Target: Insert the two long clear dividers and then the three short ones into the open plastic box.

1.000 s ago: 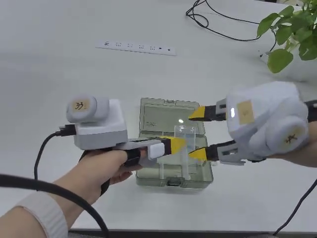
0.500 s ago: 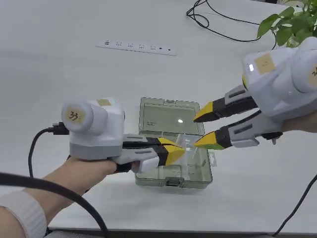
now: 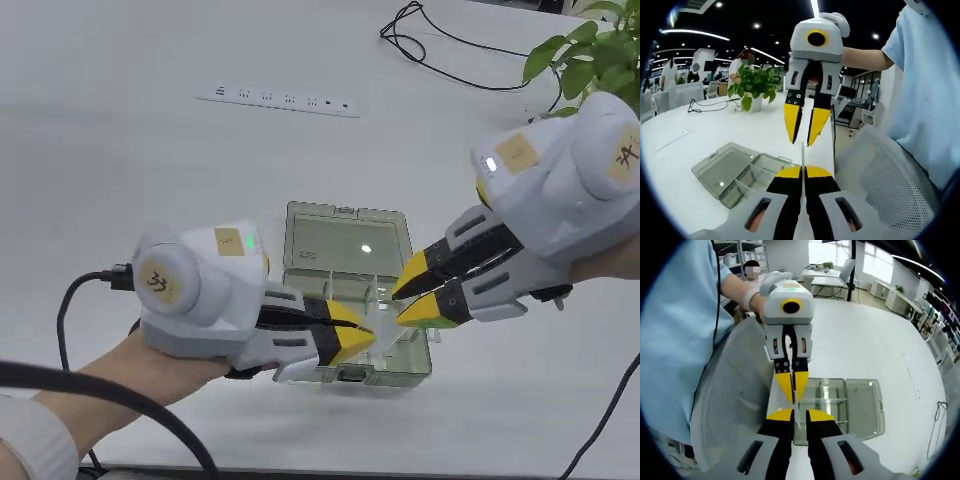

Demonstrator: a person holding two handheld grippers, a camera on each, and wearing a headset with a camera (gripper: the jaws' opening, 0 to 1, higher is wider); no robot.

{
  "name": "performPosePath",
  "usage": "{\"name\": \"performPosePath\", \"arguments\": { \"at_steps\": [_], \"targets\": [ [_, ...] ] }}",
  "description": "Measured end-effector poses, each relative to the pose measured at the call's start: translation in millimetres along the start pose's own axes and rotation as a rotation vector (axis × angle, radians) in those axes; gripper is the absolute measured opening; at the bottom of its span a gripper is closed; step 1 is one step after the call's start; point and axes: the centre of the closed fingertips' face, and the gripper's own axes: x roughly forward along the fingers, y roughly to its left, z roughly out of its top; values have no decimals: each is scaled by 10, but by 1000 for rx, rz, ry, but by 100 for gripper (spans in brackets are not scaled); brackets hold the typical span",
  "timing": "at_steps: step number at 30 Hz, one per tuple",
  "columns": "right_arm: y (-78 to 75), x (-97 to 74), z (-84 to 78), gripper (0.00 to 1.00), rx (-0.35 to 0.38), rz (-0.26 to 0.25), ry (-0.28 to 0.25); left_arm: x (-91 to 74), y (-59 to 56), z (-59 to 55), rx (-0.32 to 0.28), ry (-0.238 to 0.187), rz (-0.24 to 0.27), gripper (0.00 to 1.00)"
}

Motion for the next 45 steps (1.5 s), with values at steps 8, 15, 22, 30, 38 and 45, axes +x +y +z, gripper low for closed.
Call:
{"name": "performPosePath", "arguments": {
  "at_steps": [8,15,22,30,38,45],
  "targets": [
    [52,16,-5,3,-7,24,10,10,-13,-5,39,9,-8,0],
    [57,26,1,2,-13,12,19,9,18,-22,5,13,6,0],
    [53,12,10,2,6,7,31,13,94,-58,-11,30,49,13],
    [-175,-65,-223,2,30,-58,107,-65,224,-145,-17,53,123,36],
    [-310,-25,-401,2,33,-92,173,-111,264,-173,-38,54,153,39],
    [-386,54,-544,2,41,-88,200,-152,274,-201,-48,56,164,39]
  ]
}}
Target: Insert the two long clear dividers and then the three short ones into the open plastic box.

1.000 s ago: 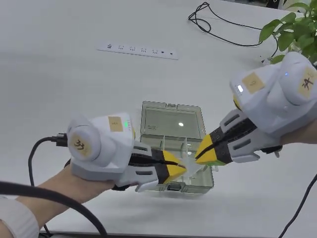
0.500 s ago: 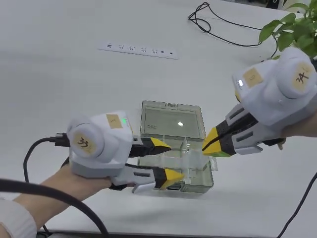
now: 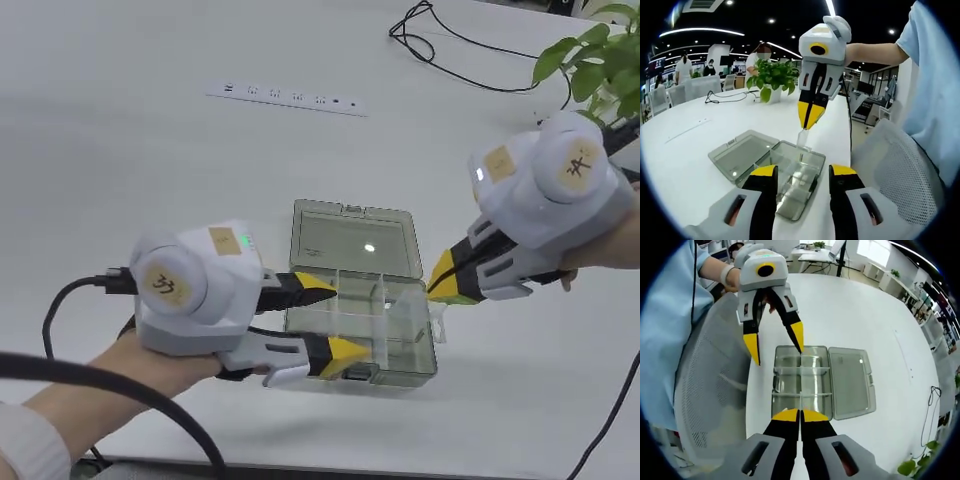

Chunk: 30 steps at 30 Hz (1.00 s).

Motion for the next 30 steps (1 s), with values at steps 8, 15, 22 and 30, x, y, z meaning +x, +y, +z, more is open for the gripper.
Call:
{"name": "performPosePath", "arguments": {
  "at_steps": [8,15,22,30],
  "targets": [
    [-18,43,-18,2,9,6,1,-16,5,-14,-13,-1,2,38],
    [18,81,-22,2,16,17,8,-7,7,-29,-19,3,0,38],
    [-21,132,-33,2,14,24,10,-12,11,-35,-25,3,0,38],
    [-45,191,-65,2,4,34,16,-46,28,-40,-34,-6,8,38]
  ]
}}
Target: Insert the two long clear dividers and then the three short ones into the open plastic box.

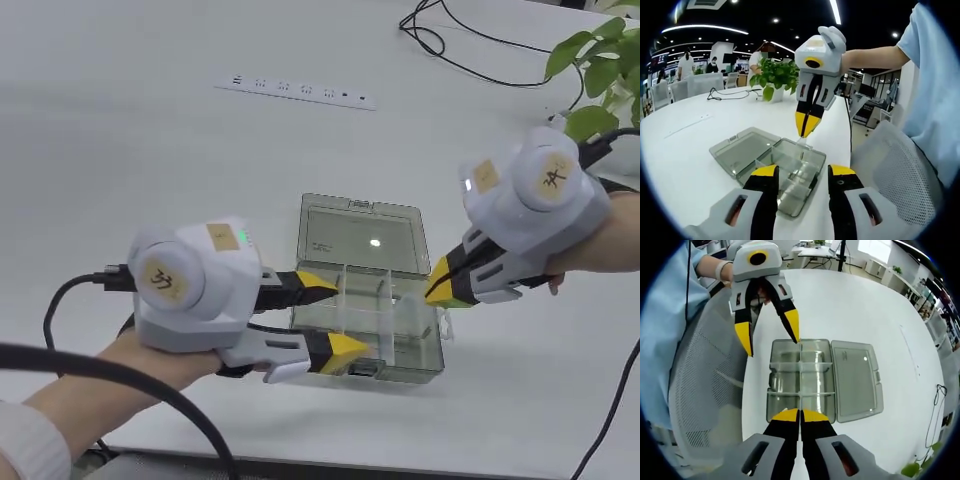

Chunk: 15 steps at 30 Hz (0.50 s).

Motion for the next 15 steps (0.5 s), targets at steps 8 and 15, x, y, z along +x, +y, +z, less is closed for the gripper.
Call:
{"name": "performPosePath", "arguments": {
  "at_steps": [8,15],
  "targets": [
    [-37,32,-32,2,-22,6,3,2,0,1,-1,-1,0,37],
    [-47,87,-78,2,-19,11,-1,3,-11,-5,-2,2,-3,37]
  ]
}}
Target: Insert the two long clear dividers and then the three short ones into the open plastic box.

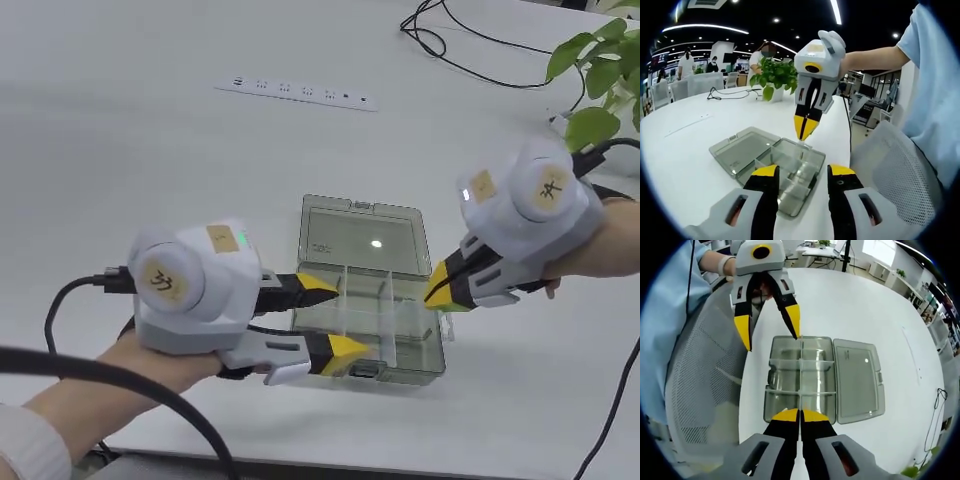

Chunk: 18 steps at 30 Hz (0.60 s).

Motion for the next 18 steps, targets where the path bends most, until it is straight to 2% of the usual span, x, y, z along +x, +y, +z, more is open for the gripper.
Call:
{"name": "performPosePath", "arguments": {
  "at_steps": [6,18],
  "targets": [
    [58,45,18,2,-1,7,3,-12,1,-10,0,3,1,37],
    [81,185,-27,2,-1,18,35,-28,14,-14,-4,5,6,38]
  ]
}}
